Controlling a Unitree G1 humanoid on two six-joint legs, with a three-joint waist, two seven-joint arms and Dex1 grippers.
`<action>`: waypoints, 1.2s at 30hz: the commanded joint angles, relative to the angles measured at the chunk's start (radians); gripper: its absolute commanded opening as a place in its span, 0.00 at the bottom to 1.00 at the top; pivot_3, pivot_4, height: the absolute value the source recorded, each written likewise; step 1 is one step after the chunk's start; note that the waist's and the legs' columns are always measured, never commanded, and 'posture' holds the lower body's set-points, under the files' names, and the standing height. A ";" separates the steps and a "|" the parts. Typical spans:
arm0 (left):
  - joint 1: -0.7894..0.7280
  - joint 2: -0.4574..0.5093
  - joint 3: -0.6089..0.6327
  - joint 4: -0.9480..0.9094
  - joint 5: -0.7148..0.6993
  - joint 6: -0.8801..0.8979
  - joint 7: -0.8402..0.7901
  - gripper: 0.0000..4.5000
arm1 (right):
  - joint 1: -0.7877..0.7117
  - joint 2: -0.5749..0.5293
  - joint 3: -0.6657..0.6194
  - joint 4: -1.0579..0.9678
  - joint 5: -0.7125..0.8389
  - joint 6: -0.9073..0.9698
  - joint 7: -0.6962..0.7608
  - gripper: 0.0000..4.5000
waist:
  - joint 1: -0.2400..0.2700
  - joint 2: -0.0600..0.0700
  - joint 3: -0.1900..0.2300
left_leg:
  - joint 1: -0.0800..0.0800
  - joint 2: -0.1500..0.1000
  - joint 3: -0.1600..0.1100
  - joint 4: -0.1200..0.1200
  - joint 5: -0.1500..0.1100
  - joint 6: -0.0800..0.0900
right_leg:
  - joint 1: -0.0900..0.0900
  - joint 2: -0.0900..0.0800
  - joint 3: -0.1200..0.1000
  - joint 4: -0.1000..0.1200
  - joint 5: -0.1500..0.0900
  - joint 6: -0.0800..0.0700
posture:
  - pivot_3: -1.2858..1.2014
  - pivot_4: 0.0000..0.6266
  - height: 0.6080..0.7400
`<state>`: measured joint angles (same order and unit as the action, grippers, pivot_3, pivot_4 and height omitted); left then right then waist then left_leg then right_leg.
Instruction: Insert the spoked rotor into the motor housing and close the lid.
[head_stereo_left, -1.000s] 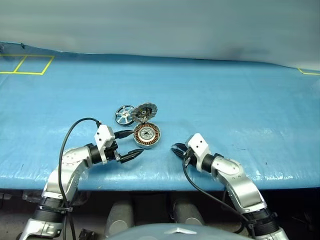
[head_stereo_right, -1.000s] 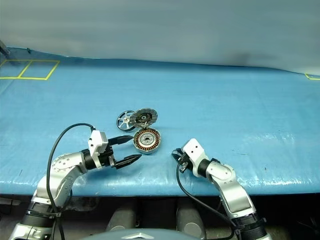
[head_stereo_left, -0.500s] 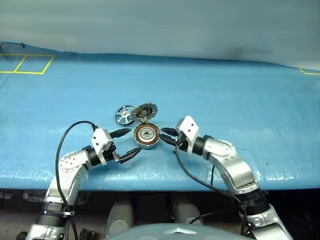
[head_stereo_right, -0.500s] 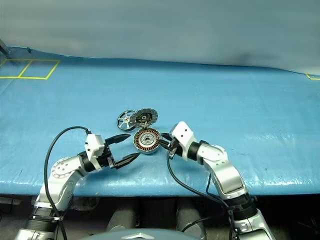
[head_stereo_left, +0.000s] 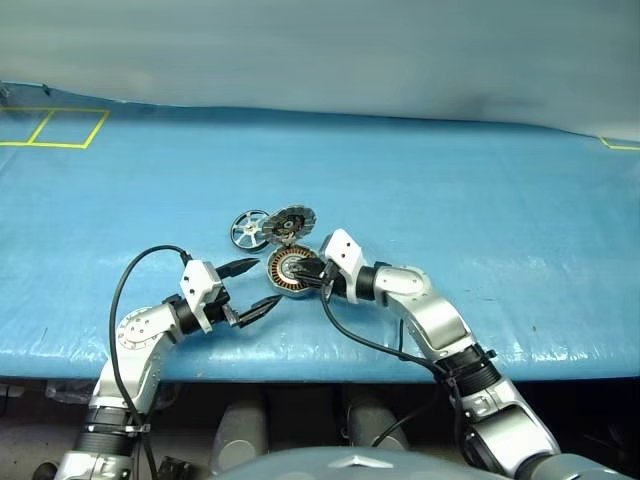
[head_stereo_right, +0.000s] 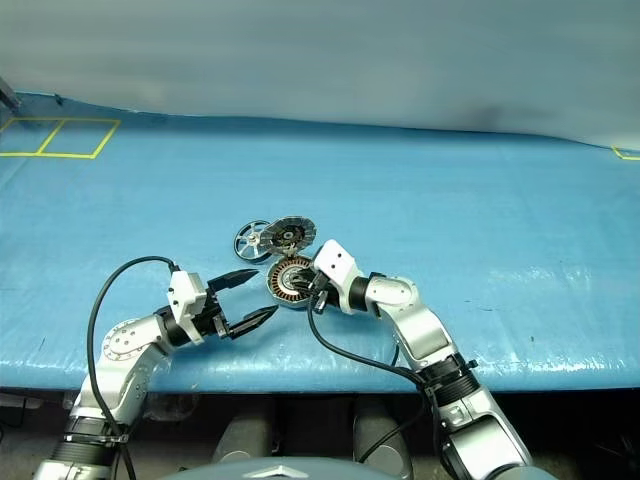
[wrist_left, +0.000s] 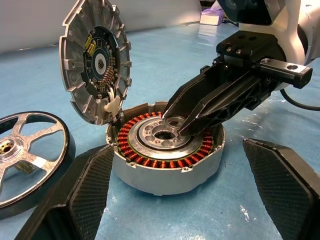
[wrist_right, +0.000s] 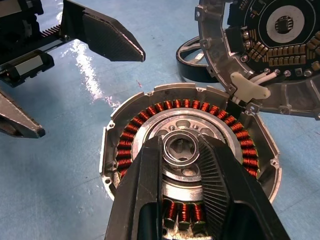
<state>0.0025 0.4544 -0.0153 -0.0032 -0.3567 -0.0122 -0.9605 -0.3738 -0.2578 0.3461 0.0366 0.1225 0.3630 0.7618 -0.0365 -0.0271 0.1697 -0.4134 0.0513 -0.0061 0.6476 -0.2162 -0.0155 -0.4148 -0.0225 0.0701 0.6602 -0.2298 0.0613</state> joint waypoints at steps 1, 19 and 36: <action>0.006 0.003 0.017 -0.021 -0.009 -0.017 0.002 1.00 | -0.027 0.016 -0.002 0.009 -0.003 -0.036 0.003 0.15 | 0.000 0.000 0.000 | 0.000 0.000 0.000 0.000 0.000 0.000 | 0.000 0.000 0.000 0.000 0.000 0.000 | 0.52 0.24 1.00; 0.017 0.007 0.022 -0.022 -0.001 -0.021 0.013 1.00 | -0.043 0.026 0.001 0.065 -0.020 -0.049 0.020 0.15 | 0.000 0.000 0.000 | 0.000 0.000 0.000 0.000 0.000 0.000 | 0.000 0.000 0.000 0.000 0.000 0.000 | 0.52 0.24 1.00; 0.013 0.010 0.016 -0.010 0.007 -0.032 0.018 1.00 | -0.041 0.040 -0.016 0.028 -0.012 -0.052 0.018 0.58 | 0.000 0.000 0.000 | 0.000 0.000 0.000 0.000 0.000 0.000 | 0.000 0.000 0.000 0.000 0.000 0.000 | 0.52 0.24 1.00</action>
<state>0.0194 0.4595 -0.0091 -0.0032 -0.3528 -0.0270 -0.9406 -0.4088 -0.2256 0.3465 0.1086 0.0910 0.3140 0.7795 -0.0370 -0.0269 0.1698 -0.4132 0.0515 -0.0061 0.6474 -0.2162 -0.0155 -0.4149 -0.0224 0.0701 0.6604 -0.2298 0.0612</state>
